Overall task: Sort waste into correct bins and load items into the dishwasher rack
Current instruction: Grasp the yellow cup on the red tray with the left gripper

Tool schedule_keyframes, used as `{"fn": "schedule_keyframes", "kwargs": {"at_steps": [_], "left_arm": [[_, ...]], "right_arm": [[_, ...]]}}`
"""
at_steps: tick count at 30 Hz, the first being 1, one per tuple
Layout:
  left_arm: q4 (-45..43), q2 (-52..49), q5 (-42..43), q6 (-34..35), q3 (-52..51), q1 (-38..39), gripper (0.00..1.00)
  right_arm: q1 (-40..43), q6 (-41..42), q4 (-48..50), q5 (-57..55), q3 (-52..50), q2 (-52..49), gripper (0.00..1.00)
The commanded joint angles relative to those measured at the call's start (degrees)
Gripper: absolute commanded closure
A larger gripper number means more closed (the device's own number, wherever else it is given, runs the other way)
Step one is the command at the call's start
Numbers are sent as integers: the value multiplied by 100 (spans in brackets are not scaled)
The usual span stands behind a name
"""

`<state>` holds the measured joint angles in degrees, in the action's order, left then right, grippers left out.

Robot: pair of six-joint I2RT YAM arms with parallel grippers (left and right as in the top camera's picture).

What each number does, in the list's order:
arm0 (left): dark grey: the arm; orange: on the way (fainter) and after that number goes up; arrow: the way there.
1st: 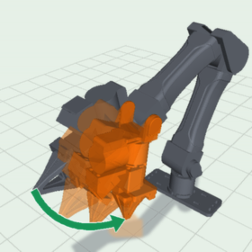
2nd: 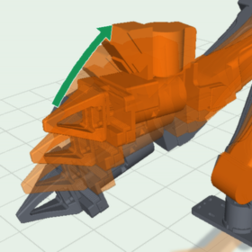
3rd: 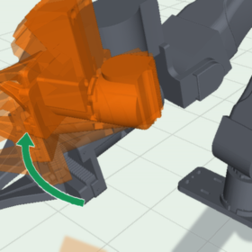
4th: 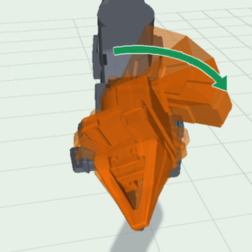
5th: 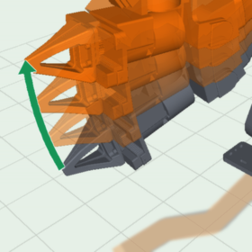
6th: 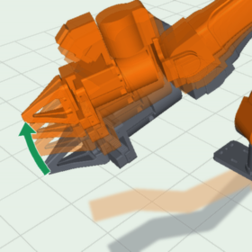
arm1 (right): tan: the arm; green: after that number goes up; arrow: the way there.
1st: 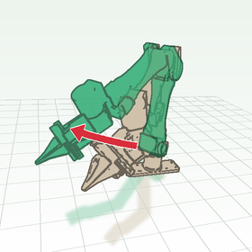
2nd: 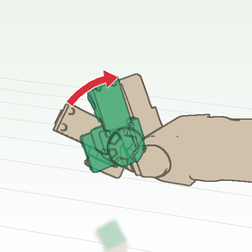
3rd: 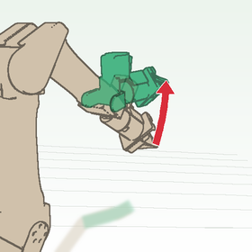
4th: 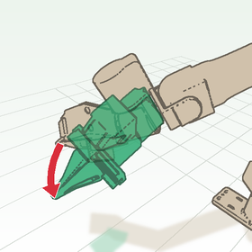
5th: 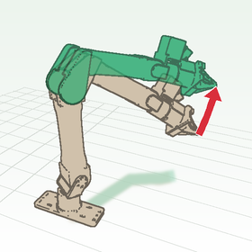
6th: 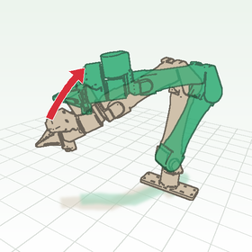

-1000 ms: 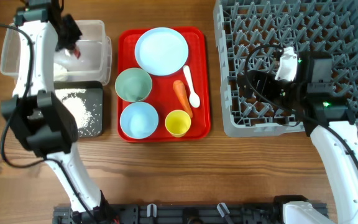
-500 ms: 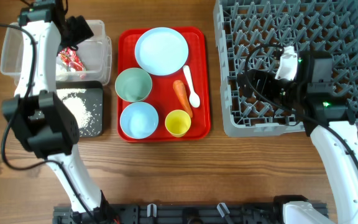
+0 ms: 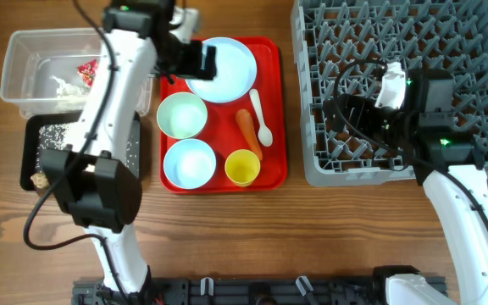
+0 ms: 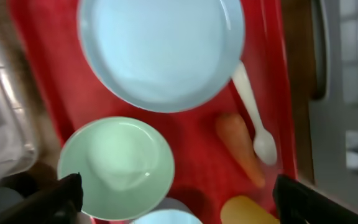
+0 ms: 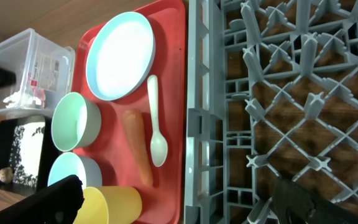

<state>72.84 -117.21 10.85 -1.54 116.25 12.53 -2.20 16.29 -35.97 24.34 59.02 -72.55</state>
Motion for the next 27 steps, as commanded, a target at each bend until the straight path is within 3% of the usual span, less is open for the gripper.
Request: {"fn": "schedule_keyframes", "kwargs": {"at_steps": [1,6,11,15,22,27], "left_arm": [[140,-9,109,-579,-66,243,5],[262,-9,184,-280,-557,411,9],[1349,-9,264,302,-960,728,15],[1681,-4,267,461,-981,1014,18],[841,-4,262,549,-1788,1576,23],[313,-4,262,804,-2347,1606,36]], "right_arm": [[-20,24,4,-66,48,-63,0],[-20,24,-15,-175,48,-63,0],[-20,20,-85,-450,48,-63,0],[-20,20,-98,-450,48,-63,0],[-20,26,-146,-446,48,-63,0],[-20,28,-164,-446,48,-63,0]]}}
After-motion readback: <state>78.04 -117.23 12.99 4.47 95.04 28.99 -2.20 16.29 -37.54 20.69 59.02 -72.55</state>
